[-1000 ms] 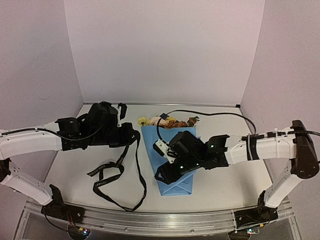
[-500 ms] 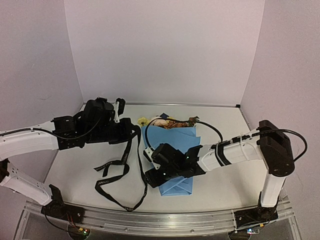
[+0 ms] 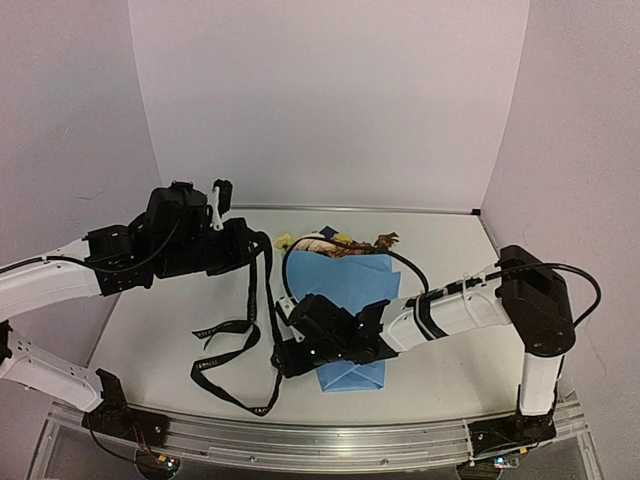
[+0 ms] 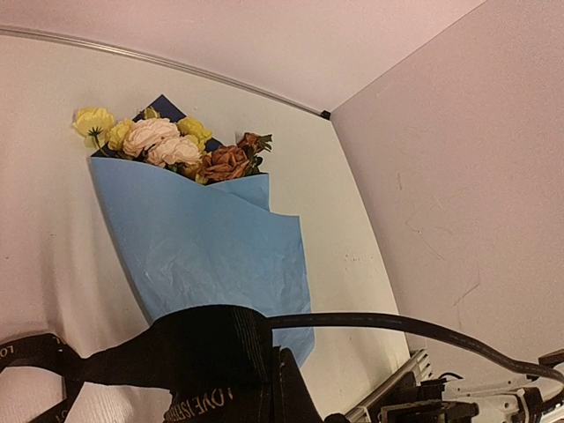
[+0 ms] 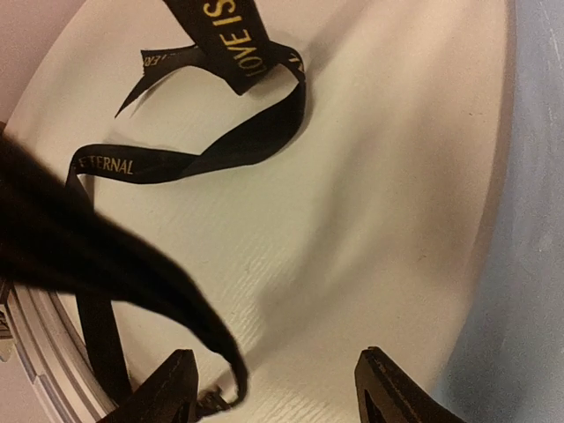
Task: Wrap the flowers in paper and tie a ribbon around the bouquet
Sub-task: Pick up the ribbon from the center of the board.
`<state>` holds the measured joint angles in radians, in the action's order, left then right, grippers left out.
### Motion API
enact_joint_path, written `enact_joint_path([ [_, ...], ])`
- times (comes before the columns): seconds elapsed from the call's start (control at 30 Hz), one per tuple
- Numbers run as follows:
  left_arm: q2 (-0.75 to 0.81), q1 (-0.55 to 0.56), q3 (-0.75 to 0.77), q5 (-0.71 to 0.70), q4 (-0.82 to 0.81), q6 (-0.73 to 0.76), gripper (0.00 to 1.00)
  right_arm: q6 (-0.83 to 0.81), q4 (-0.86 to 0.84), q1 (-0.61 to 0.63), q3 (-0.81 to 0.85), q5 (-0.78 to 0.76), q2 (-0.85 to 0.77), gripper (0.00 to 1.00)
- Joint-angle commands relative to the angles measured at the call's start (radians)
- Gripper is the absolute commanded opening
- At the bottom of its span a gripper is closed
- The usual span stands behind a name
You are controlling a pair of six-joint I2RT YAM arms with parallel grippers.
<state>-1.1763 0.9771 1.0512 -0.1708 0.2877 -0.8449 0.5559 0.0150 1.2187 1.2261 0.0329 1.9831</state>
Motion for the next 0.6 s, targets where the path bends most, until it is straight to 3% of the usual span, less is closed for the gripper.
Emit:
enact_joint_path([
  [0.0, 0.036, -0.009, 0.041, -0.031, -0.004, -0.013, 0.0, 0.036, -0.067, 0.014, 0.051, -0.008, 0.019, 0.63],
  [0.1, 0.045, -0.012, 0.036, -0.039, 0.003, -0.019, 0.0, 0.034, -0.075, 0.021, 0.071, -0.008, 0.036, 0.62],
  [0.2, 0.062, -0.014, 0.025, -0.064, 0.009, -0.033, 0.0, 0.05, -0.072, 0.024, 0.078, 0.0, 0.055, 0.53],
  [0.37, 0.104, -0.018, -0.003, -0.133, 0.012, -0.031, 0.0, 0.037, -0.045, 0.023, 0.052, 0.007, 0.039, 0.34],
  [0.57, 0.142, -0.026, -0.012, -0.163, 0.014, 0.008, 0.0, 0.0, 0.078, -0.021, 0.015, 0.007, -0.065, 0.02],
])
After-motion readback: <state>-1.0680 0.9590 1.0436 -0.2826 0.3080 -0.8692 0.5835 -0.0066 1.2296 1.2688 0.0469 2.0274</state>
